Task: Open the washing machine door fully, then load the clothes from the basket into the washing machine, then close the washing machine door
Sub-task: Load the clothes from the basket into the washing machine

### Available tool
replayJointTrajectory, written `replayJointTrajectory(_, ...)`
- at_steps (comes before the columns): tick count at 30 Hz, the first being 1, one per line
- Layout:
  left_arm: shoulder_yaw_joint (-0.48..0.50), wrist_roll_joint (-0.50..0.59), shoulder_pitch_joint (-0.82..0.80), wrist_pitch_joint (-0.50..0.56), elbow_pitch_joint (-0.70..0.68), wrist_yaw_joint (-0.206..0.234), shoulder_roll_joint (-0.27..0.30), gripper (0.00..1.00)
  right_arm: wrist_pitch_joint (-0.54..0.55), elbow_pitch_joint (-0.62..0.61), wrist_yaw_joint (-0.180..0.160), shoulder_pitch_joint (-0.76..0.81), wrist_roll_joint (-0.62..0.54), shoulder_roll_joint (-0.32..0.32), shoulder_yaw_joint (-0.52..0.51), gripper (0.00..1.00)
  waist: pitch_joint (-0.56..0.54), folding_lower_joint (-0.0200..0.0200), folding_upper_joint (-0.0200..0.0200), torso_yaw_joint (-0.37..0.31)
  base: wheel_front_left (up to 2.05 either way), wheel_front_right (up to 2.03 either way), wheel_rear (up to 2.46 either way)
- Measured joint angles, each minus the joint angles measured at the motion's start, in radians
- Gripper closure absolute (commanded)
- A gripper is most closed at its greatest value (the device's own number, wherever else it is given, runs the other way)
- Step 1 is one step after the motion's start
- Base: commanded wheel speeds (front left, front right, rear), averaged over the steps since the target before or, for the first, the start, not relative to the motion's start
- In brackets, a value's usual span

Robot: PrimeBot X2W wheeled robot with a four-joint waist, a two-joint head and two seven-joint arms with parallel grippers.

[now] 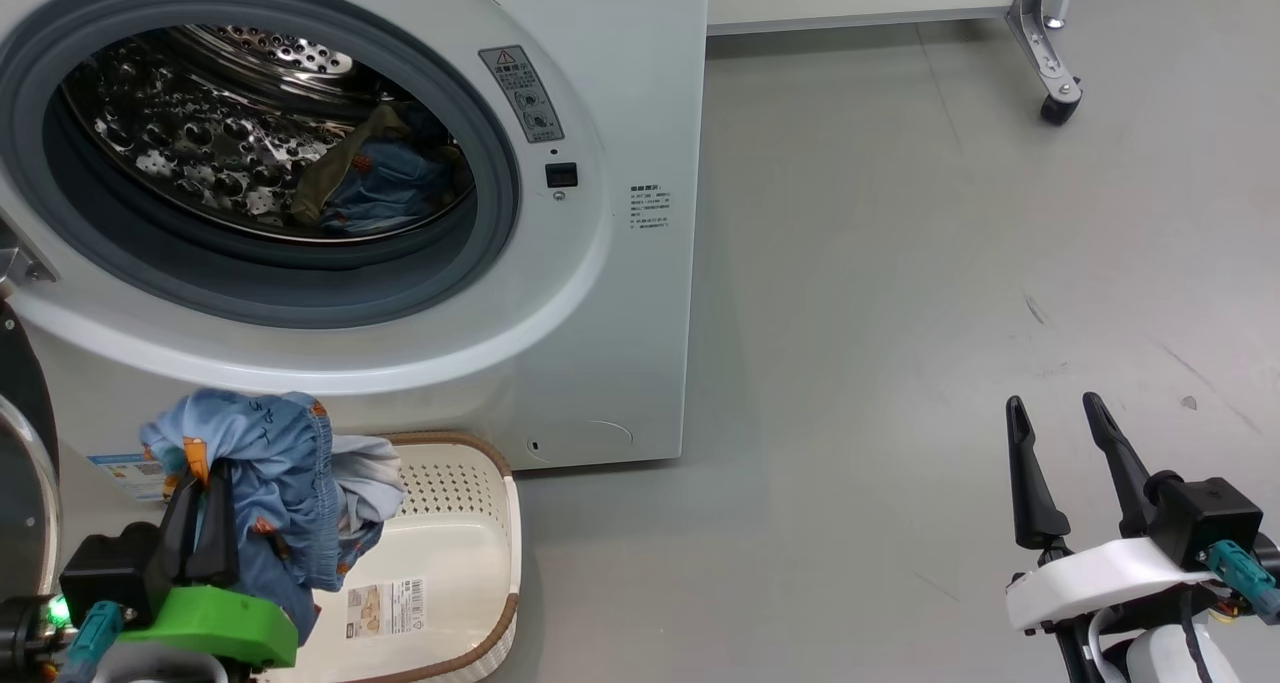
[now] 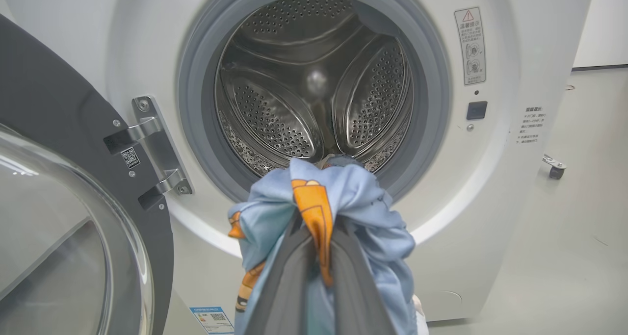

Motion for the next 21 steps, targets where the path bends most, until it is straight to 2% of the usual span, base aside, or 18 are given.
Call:
replayJointTrajectory(14,0.003,0.000,0.046,0.000,-0.039,0.000,-0.019,1.00,0.000,-0.015,0.000,0.014,0.000,0.000,0.003,0.00,-0.003,0.0000,0.0000,0.002,0.00,0.00,0.00)
replayJointTrajectory(21,-0.001,-0.008,0.048,0.000,-0.063,0.000,-0.028,1.00,0.000,-0.037,0.000,0.027,0.000,0.000,0.000,0.00,0.029,0.0000,0.0000,0.004,0.00,0.00,0.00)
